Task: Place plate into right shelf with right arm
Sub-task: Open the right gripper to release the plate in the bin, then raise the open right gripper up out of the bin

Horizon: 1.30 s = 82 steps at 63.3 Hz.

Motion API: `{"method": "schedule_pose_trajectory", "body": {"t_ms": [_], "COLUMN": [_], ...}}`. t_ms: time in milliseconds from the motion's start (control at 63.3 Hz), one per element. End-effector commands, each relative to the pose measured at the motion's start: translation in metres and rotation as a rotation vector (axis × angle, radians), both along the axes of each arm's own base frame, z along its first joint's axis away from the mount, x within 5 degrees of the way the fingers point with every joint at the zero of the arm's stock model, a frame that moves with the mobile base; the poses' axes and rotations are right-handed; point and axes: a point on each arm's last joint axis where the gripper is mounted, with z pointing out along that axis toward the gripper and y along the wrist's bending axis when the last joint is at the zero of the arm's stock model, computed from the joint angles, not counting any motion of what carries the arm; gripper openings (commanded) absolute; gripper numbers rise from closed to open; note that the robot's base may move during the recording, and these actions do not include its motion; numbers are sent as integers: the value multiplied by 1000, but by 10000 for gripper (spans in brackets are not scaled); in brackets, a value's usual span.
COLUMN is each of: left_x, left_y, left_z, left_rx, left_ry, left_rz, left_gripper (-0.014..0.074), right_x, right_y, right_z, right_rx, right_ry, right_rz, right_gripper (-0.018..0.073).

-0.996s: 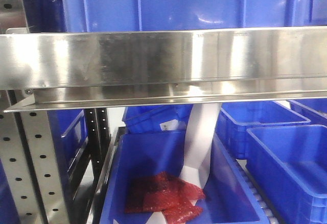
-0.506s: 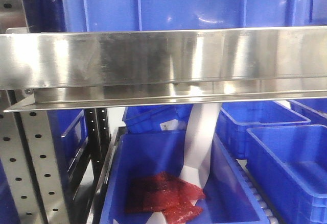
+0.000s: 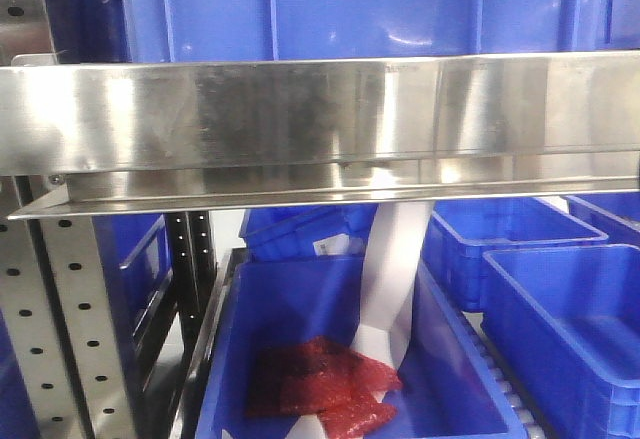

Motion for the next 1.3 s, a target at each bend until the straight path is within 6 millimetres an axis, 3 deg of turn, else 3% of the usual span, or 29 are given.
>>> {"method": "schedule_pose_trajectory", "body": {"t_ms": [0, 126, 237, 411, 585, 759, 1043, 1280], "left_x": [-1, -1, -1, -1, -1, -1, -1, -1], "left_y": [2, 2, 2, 2, 2, 2, 2, 2], "left_z": [6, 6, 6, 6, 6, 6, 6, 6], "left_rx": [-10, -10, -10, -10, -10, -10, -10, -10], "left_ry": [-87, -87, -87, -87, -87, -87, -87, -87], "left_rz": [18, 18, 18, 18, 18, 18, 18, 18], "left_gripper": [-47, -47, -47, -47, -47, -47, -47, -47], "right_x": [-20, -31, -51, -94, -147, -201, -281, -314], "right_y": [-9, -12, -20, -35, -55, -74, -103, -116], "right_z": [47, 58, 79, 110, 116, 87, -6, -55], "right_rx": [51, 57, 80, 146, 186, 189, 193, 198], "right_ry": [-163, -178, -232, -304, -331, -344, -367, -378], "right_rz": [9, 6, 7, 12, 17, 28, 49, 49], "right_gripper": [643, 608, 545, 316, 61, 56, 56, 56]}}
